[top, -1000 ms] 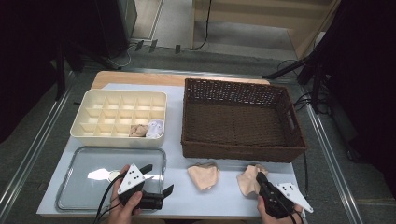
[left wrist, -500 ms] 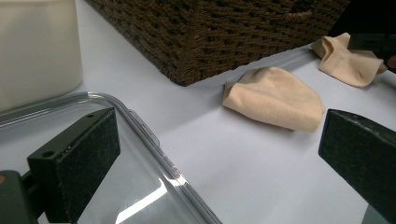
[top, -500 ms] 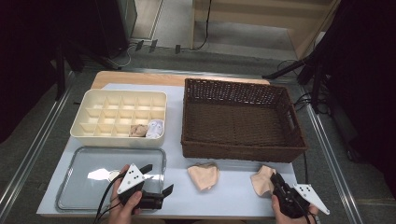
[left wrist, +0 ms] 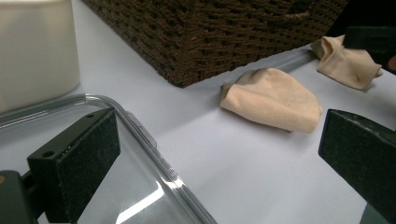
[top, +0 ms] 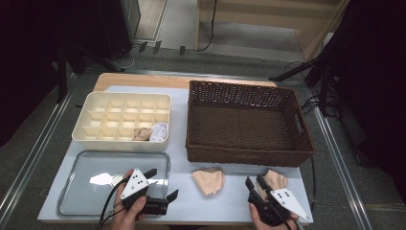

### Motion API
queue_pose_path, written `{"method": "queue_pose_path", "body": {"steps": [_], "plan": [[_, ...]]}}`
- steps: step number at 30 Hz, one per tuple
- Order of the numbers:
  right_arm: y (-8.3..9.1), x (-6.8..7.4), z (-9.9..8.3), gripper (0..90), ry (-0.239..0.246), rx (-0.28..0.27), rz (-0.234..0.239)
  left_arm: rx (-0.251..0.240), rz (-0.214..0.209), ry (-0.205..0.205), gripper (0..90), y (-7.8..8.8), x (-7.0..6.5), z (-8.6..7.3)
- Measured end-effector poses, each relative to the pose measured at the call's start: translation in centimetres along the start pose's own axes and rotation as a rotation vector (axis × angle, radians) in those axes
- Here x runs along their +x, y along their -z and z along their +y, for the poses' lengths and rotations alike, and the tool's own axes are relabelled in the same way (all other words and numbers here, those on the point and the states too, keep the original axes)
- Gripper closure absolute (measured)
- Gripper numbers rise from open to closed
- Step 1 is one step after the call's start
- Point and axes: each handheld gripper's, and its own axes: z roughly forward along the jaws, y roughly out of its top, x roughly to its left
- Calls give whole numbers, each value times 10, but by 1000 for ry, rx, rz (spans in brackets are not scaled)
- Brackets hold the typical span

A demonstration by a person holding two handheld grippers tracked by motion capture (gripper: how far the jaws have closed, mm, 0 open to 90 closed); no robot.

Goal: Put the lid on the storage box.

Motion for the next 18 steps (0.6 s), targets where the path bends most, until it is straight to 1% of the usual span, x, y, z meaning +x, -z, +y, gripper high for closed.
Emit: {"method": "queue_pose_path", "body": {"steps": [2, 4, 6, 8, 10, 12, 15, 17, 18], "plan": [[-9, 10, -4, 639, 12, 20, 15, -5, -9, 0, 0, 1, 0, 0], [-18, 17, -6, 658, 5, 40, 29, -8, -14, 4, 0, 1, -1, 1], [-27, 20, -8, 672, 1, 56, 43, -4, -12, 6, 0, 1, -2, 1], [-34, 23, -11, 682, -13, 84, 53, 5, 2, 11, 0, 0, -2, 1], [-42, 25, -15, 691, -10, 111, 60, 18, 9, 19, 0, -1, -1, 1], [-48, 28, -18, 700, -10, 136, 66, 26, 6, 24, 0, -1, -1, 1], [-52, 32, -20, 724, 0, 161, 71, 39, 1, 36, 0, -2, -2, 2], [-54, 34, -22, 769, 20, 183, 73, 44, -2, 38, 0, -3, -2, 1], [-54, 36, -24, 804, 46, 181, 67, 46, -2, 39, 0, -3, -2, 1]]}}
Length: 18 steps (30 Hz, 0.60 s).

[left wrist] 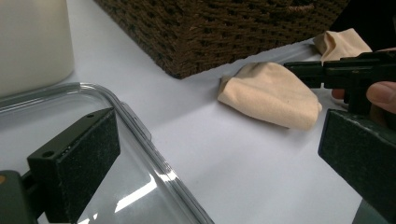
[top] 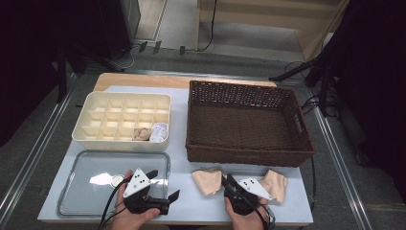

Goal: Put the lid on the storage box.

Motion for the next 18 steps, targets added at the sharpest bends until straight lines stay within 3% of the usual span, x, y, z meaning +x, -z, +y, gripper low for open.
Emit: {"method": "queue_pose_path", "body": {"steps": [2, 4, 6, 10, 15, 18], "plan": [[0, 1, 0, 900, 3, 9, 4, 6, 0, 0, 0, 0, 0, 0], [-1, 1, 2, 900, -15, 17, 9, 4, 0, 1, 0, 0, -1, 0], [0, 2, 3, 900, -2, 13, 12, -2, -2, 3, 0, 0, -1, 0], [11, 4, 8, 900, -28, -45, 33, -8, -2, 15, 0, 2, 1, 1], [24, 20, 15, 900, -2, -95, 82, -14, -6, 25, 0, 4, 3, 2], [24, 33, 14, 900, 32, -89, 121, -19, -14, 30, 12, 4, 2, 2]]}}
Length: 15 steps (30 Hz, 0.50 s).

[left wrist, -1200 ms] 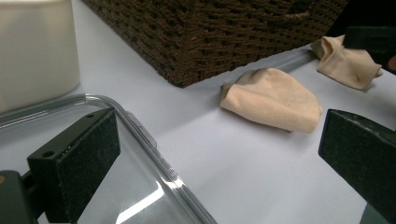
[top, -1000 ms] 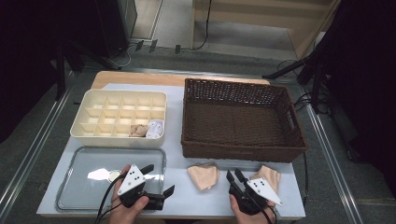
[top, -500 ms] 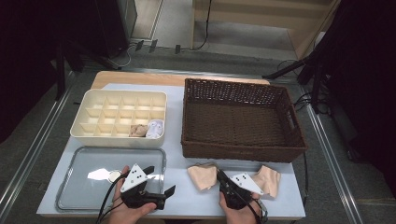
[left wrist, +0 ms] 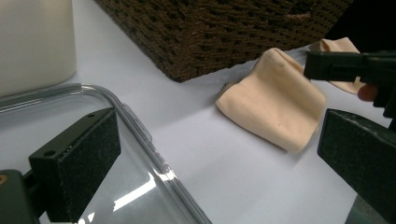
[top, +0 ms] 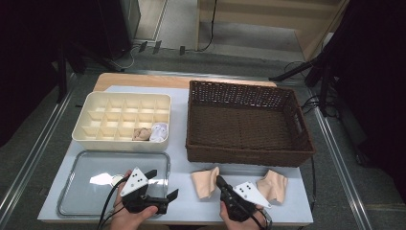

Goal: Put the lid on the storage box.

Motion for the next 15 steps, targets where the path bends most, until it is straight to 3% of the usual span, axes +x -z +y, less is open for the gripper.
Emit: {"method": "queue_pose_path", "body": {"steps": [6, 9, 12, 15], "plan": [[-7, 22, -7, 900, 47, 9, 76, 1, -15, 8, 81, 0, -1, 0], [-14, 29, -13, 891, 72, 45, 98, -5, -21, 15, 141, -1, 0, -1], [-12, 26, -14, 743, 56, 5, 97, -3, -17, 14, 142, 0, 1, -1], [-4, 15, -10, 600, 17, -52, 39, -7, -15, 19, 143, 1, 2, -1]]}}
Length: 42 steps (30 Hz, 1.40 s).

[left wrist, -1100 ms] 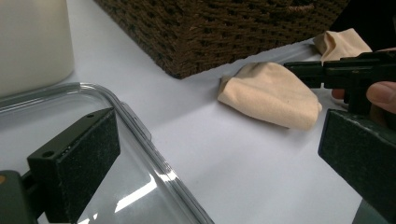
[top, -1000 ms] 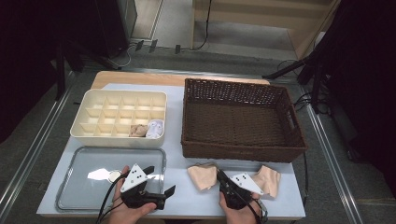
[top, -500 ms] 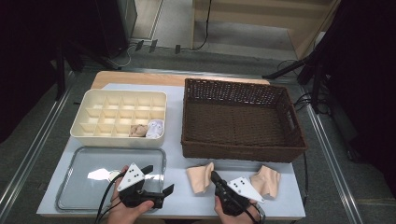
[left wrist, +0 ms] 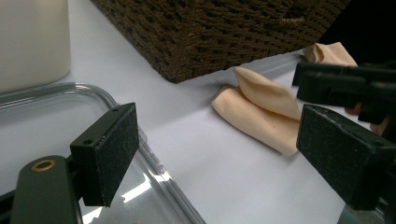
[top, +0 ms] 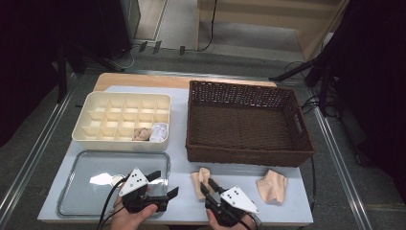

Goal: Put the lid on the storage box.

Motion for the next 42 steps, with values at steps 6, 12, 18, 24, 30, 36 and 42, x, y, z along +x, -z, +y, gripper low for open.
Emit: {"method": "queue_pose_path", "body": {"steps": [6, 12, 18, 24, 30, 36, 42], "plan": [[-7, -18, -10, 419, -75, 66, -75, 3, 2, -7, 143, 0, -1, 0], [-18, -7, -18, 502, -48, 137, -60, 0, 6, -8, 143, 0, -1, 0], [-21, -1, -22, 745, -35, 140, -14, -1, 2, -8, 143, 0, -2, 0], [-21, 1, -21, 816, -37, 131, -12, -1, 0, -12, 143, -1, -3, 0], [-14, -3, -15, 825, -57, 108, -7, -1, -1, -11, 143, 0, -1, 0], [0, -12, -6, 826, -73, 74, -17, -1, 1, -11, 143, 0, -2, 0], [17, -26, 0, 825, -88, 49, -37, -3, -10, -6, 143, -2, -4, 0]]}}
